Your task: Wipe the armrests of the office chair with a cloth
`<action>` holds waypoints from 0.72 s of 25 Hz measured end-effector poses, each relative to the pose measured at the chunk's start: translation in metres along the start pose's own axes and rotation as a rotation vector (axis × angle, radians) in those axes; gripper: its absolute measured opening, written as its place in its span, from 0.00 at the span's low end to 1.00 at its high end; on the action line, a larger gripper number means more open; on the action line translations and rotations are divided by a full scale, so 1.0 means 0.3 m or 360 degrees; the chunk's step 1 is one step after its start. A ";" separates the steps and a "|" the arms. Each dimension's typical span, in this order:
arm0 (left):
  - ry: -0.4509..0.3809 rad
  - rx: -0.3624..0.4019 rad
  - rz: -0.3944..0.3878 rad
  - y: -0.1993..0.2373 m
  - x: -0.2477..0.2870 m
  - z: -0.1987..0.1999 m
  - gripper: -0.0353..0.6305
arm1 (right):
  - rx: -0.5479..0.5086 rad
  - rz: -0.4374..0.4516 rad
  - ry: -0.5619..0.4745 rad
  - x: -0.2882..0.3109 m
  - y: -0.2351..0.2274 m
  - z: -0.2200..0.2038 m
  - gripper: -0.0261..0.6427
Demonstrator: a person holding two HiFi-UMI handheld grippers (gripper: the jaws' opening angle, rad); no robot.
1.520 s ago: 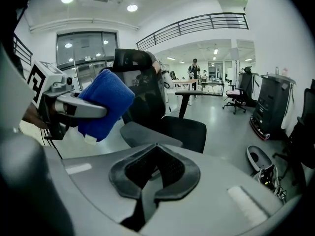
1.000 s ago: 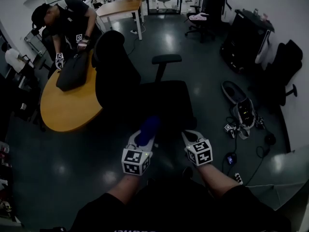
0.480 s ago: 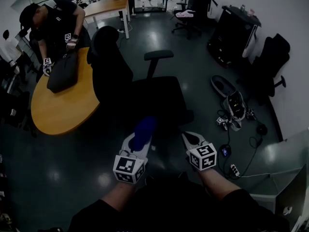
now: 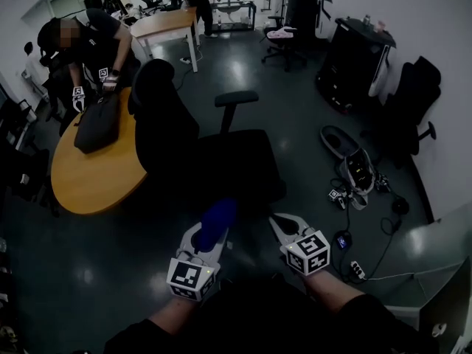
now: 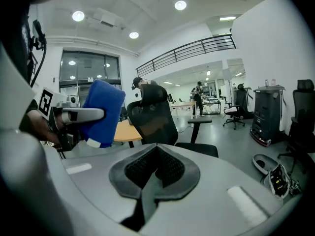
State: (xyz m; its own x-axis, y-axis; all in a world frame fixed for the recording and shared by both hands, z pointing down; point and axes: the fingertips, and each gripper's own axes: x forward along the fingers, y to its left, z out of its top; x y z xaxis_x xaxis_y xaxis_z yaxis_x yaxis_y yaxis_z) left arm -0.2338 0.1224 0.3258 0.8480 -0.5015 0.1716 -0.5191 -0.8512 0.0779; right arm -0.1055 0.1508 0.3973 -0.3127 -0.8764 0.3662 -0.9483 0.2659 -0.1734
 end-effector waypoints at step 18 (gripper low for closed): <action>-0.0064 -0.0011 -0.0176 -0.235 -0.007 0.031 0.25 | -0.0168 0.0203 -0.0194 -0.231 0.139 0.060 0.04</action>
State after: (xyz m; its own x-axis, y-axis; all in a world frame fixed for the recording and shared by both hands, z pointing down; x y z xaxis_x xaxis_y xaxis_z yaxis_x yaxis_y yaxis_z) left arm -0.1980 0.1821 0.3108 0.9036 -0.4107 0.1219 -0.4230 -0.9005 0.1013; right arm -0.1225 0.2154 0.3482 -0.4275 -0.8734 0.2332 -0.9040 0.4125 -0.1123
